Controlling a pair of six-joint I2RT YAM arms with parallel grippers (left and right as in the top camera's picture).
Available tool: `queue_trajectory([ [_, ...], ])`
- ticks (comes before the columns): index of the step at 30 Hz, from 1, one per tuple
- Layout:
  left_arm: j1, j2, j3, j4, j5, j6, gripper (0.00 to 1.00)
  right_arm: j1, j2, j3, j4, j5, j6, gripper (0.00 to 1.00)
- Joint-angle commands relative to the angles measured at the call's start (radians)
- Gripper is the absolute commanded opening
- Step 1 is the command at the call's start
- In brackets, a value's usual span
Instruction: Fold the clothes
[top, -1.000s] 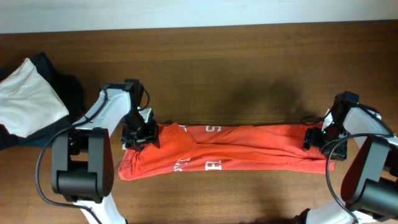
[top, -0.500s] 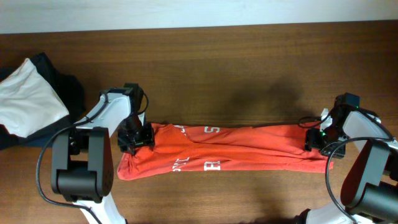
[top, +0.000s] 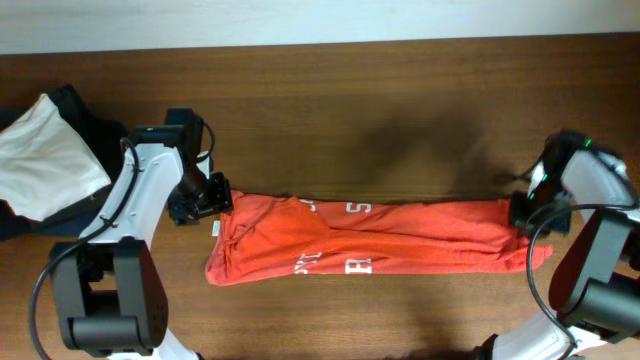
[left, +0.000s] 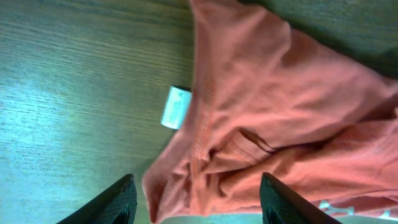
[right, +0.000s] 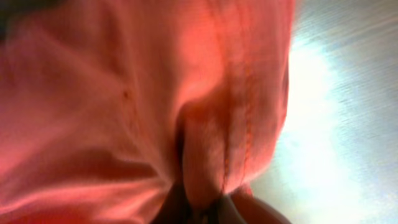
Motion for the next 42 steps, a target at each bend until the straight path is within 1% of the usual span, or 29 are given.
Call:
queue_trajectory([
  [1,0.01,-0.019,0.017,-0.006,0.007,-0.01,0.63,0.064,-0.026,0.188,-0.135,-0.032,0.037,0.04],
  [2,0.01,-0.019,0.017,-0.006,0.007,-0.01,0.63,0.116,-0.047,0.218,-0.179,-0.032,0.036,0.04],
  [4,0.01,-0.019,0.016,-0.006,0.007,-0.01,0.64,0.197,-0.077,0.222,-0.216,-0.033,0.038,0.04],
  [7,0.01,-0.019,0.017,-0.006,0.007,-0.01,0.65,0.385,-0.077,0.207,-0.267,-0.033,0.039,0.04],
  [8,0.01,-0.019,0.017,-0.006,0.007,-0.01,0.65,0.449,-0.077,0.194,-0.264,-0.033,0.069,0.04],
  [13,0.01,-0.019,0.016,-0.007,0.007,-0.01,0.66,0.668,-0.076,0.137,-0.193,-0.041,0.178,0.04],
  [15,0.01,-0.019,0.017,-0.007,0.007,-0.01,0.67,0.742,-0.076,0.129,-0.165,-0.063,0.2,0.05],
  [18,0.01,-0.019,0.016,-0.01,0.007,-0.01,0.67,0.805,-0.076,0.129,-0.113,-0.063,0.222,0.09],
  [19,0.01,-0.019,0.016,-0.013,0.007,-0.01,0.67,0.821,-0.076,0.129,-0.112,-0.063,0.221,0.09],
  [20,0.01,-0.019,0.016,-0.013,0.007,-0.01,0.67,0.829,-0.076,0.129,-0.105,-0.068,0.221,0.14],
  [21,0.01,-0.019,0.016,-0.013,0.007,-0.01,0.67,0.834,-0.076,0.129,-0.096,-0.082,0.221,0.33],
  [22,0.01,-0.019,0.016,-0.013,0.007,-0.01,0.67,0.837,-0.076,0.129,-0.079,-0.107,0.221,0.57],
  [23,0.01,-0.019,0.016,-0.013,0.007,-0.01,0.67,0.837,-0.076,0.129,-0.068,-0.127,0.22,0.59],
  [27,0.01,-0.019,0.016,-0.016,0.007,-0.01,0.67,0.835,-0.076,0.129,-0.046,-0.118,0.218,0.59],
  [29,0.01,-0.019,0.016,-0.021,0.008,-0.009,0.74,0.835,-0.076,0.129,-0.049,-0.089,0.219,0.58],
  [30,0.01,-0.019,0.016,-0.023,0.008,0.014,0.8,0.834,-0.076,0.129,-0.05,-0.072,0.222,0.57],
  [32,0.01,-0.016,0.013,-0.026,0.012,0.067,0.87,0.823,-0.076,0.129,-0.056,-0.073,0.223,0.57],
  [33,0.01,-0.014,0.001,-0.021,0.051,0.116,0.94,0.81,-0.076,0.129,-0.064,-0.073,0.248,0.57],
  [34,0.01,-0.011,-0.023,-0.012,0.1,0.158,0.97,0.793,-0.076,0.129,-0.078,-0.074,0.256,0.57],
  [38,0.01,0.026,-0.088,0.018,0.099,0.168,0.98,0.734,-0.076,0.129,-0.135,-0.074,0.255,0.6],
  [42,-0.003,0.071,-0.158,0.087,0.161,0.182,0.97,0.716,-0.076,0.129,-0.148,-0.074,0.255,0.6],
])
